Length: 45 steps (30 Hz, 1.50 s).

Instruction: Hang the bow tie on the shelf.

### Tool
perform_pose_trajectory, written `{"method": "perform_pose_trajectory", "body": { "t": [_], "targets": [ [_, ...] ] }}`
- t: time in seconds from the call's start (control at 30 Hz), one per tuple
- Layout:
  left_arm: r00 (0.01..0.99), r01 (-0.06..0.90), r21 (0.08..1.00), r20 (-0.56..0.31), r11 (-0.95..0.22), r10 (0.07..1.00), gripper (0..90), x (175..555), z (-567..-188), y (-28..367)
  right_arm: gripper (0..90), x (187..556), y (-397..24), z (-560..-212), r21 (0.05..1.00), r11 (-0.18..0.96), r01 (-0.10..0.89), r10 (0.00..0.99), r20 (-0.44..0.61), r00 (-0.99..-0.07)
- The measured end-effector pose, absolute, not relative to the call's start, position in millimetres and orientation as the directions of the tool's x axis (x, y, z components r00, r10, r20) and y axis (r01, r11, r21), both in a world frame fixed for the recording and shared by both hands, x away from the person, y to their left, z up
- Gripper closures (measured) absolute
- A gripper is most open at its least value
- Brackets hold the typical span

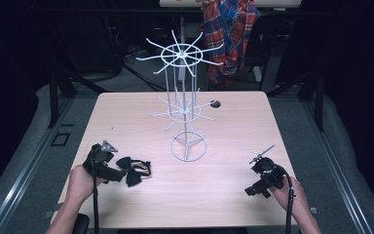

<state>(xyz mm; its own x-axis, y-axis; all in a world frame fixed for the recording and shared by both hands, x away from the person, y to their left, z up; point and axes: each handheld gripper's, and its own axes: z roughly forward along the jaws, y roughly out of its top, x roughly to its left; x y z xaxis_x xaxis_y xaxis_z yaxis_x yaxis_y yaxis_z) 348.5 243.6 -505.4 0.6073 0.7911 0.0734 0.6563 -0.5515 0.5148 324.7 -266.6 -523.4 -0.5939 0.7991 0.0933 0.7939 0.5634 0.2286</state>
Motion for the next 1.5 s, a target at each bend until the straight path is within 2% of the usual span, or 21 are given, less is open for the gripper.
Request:
{"method": "perform_pose_trajectory", "body": {
  "t": [0.23, 0.3, 0.37, 0.53, 0.57, 0.8, 0.9, 1.23, 1.4, 1.5],
  "targets": [
    [0.608, 0.669, 0.496, 0.063, -0.554, 0.791, 9.2, 352, -509, 245, 15.3, 327, -262, -523, 0.244, 0.554, 0.796, 0.804, 0.091, -0.588],
    [0.606, 0.669, 0.496, 0.068, -0.554, 0.792, 9.1, 353, -509, 246, 15.5, 329, -263, -524, 0.207, 0.583, 0.786, 0.789, 0.086, -0.608],
    [0.615, 0.664, 0.487, 0.076, -0.567, 0.785, 9.0, 354, -510, 245, 15.8, 328, -264, -527, 0.231, 0.545, 0.806, 0.811, 0.096, -0.577],
    [0.643, 0.635, 0.445, 0.149, -0.632, 0.751, 8.8, 358, -518, 236, 15.3, 326, -263, -524, 0.237, 0.546, 0.804, 0.809, 0.103, -0.579],
    [0.649, 0.637, 0.452, 0.123, -0.625, 0.751, 8.8, 360, -519, 235, 15.3, 327, -261, -525, 0.227, 0.554, 0.801, 0.804, 0.103, -0.585],
    [0.673, 0.627, 0.438, 0.113, -0.644, 0.731, 9.4, 364, -524, 230, 15.3, 328, -263, -527, 0.214, 0.554, 0.805, 0.804, 0.115, -0.584],
    [0.696, 0.609, 0.416, 0.128, -0.676, 0.706, 13.7, 364, -527, 224, 15.3, 328, -262, -527, 0.22, 0.553, 0.803, 0.802, 0.12, -0.585],
    [0.742, 0.579, 0.392, 0.108, -0.715, 0.661, 17.4, 367, -532, 210, 15.3, 329, -261, -528, 0.207, 0.564, 0.799, 0.796, 0.122, -0.593],
    [0.751, 0.577, 0.396, 0.087, -0.714, 0.655, 29.1, 371, -535, 209, 15.3, 329, -261, -528, 0.205, 0.568, 0.797, 0.795, 0.114, -0.596],
    [0.748, 0.575, 0.409, 0.089, -0.709, 0.658, 32.8, 374, -536, 207, 15.3, 329, -261, -528, 0.2, 0.563, 0.802, 0.798, 0.118, -0.591]
  ]
}}
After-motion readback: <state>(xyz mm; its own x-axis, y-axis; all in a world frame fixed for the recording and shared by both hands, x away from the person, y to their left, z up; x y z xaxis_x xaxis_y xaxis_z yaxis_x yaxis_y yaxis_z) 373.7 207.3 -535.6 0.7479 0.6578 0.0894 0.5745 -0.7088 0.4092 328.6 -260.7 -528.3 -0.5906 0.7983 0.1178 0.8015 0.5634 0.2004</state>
